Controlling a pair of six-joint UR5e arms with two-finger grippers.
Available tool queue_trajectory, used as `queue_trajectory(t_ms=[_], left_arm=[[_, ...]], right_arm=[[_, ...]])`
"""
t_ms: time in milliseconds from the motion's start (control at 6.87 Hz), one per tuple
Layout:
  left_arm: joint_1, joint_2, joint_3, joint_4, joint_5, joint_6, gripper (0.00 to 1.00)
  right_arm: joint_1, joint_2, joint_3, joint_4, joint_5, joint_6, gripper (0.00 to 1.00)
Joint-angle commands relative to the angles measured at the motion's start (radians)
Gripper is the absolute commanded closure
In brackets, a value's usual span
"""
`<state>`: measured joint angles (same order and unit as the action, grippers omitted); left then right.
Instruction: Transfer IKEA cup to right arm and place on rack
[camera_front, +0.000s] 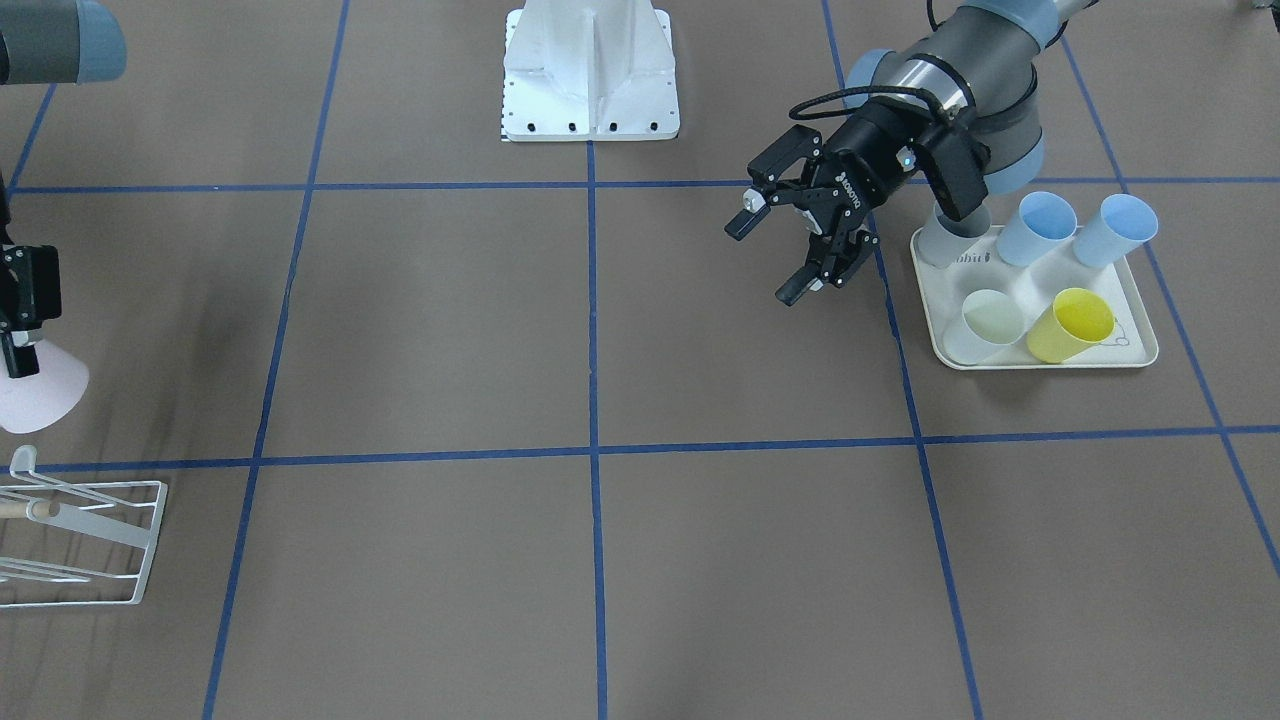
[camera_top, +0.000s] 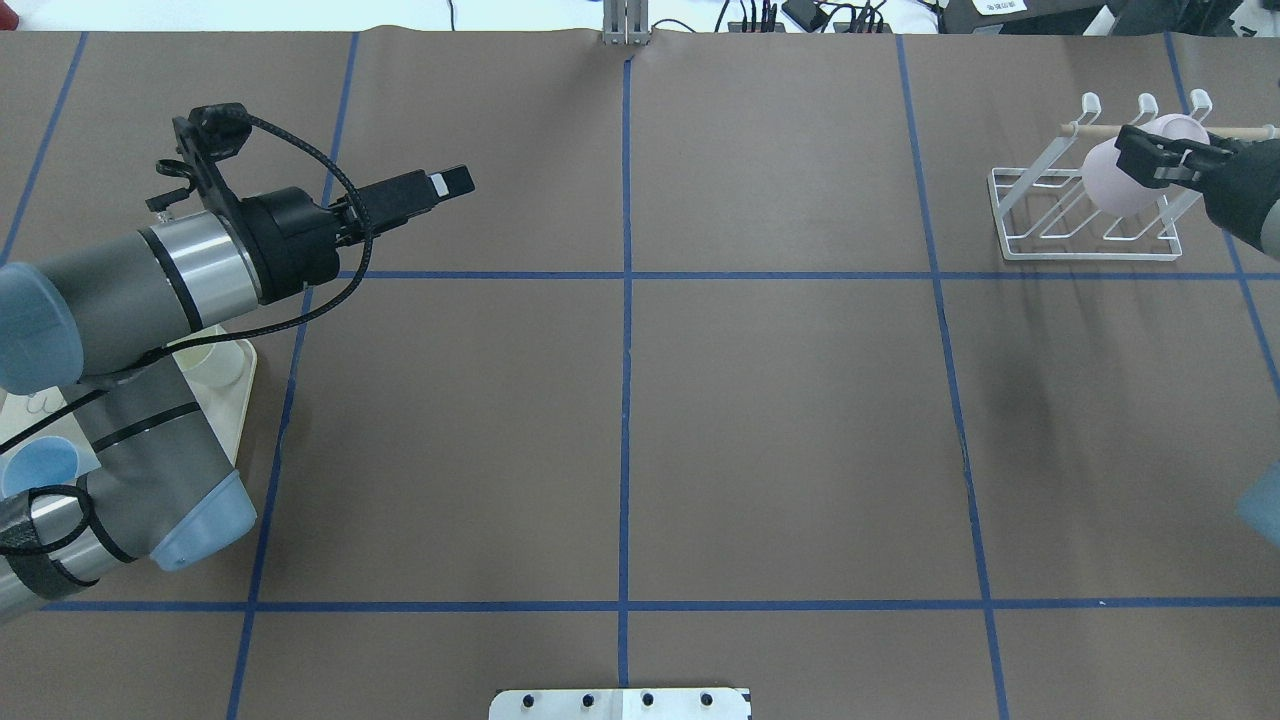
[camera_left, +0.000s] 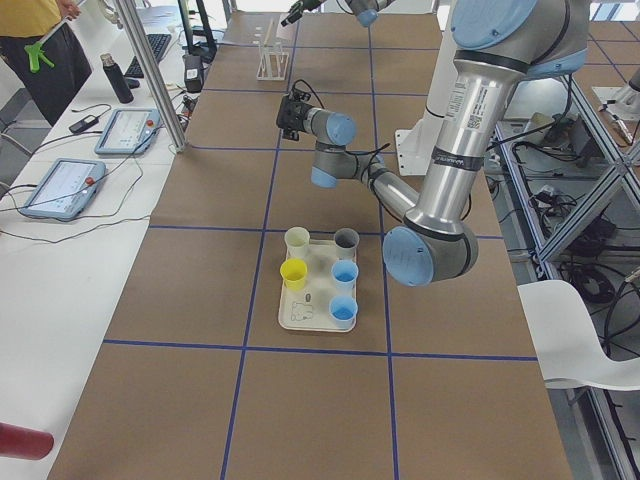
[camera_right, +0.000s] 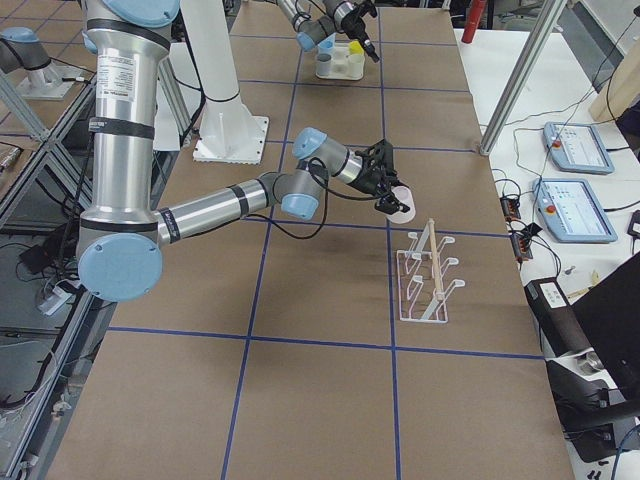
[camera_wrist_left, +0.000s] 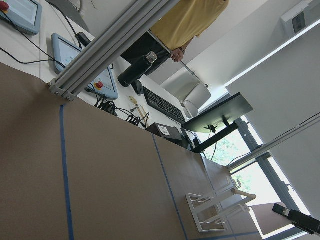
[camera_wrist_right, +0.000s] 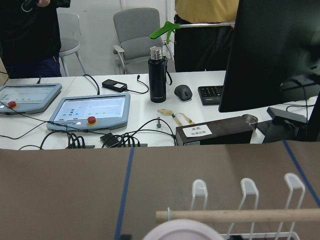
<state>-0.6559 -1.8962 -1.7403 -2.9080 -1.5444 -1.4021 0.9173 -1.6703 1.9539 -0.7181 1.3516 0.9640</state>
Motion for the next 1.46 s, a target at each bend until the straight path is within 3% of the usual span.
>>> queue_trajectory(t_ms=[0, 291, 728, 1311], left_arm=[[0.001, 0.0, -0.002, 0.015, 0.006, 0.002, 0.01], [0.001, -0.004, 0.001, 0.015, 0.004, 0.021, 0.01], [0.001, -0.006, -0.002, 0.019, 0.006, 0.022, 0.01], [0.001, 0.003, -0.005, 0.019, 0.023, 0.022, 0.01]], right_arm=[[-0.006, -0.015, -0.004, -0.018, -0.07, -0.042, 1.0], [-0.044, -0.003, -0.007, -0.053, -0.111, -0.057, 1.0], [-0.046, 0.036, -0.056, -0.05, -0.057, -0.056, 1.0], [-0.046, 0.04, -0.079, -0.047, -0.055, -0.057, 1.0]])
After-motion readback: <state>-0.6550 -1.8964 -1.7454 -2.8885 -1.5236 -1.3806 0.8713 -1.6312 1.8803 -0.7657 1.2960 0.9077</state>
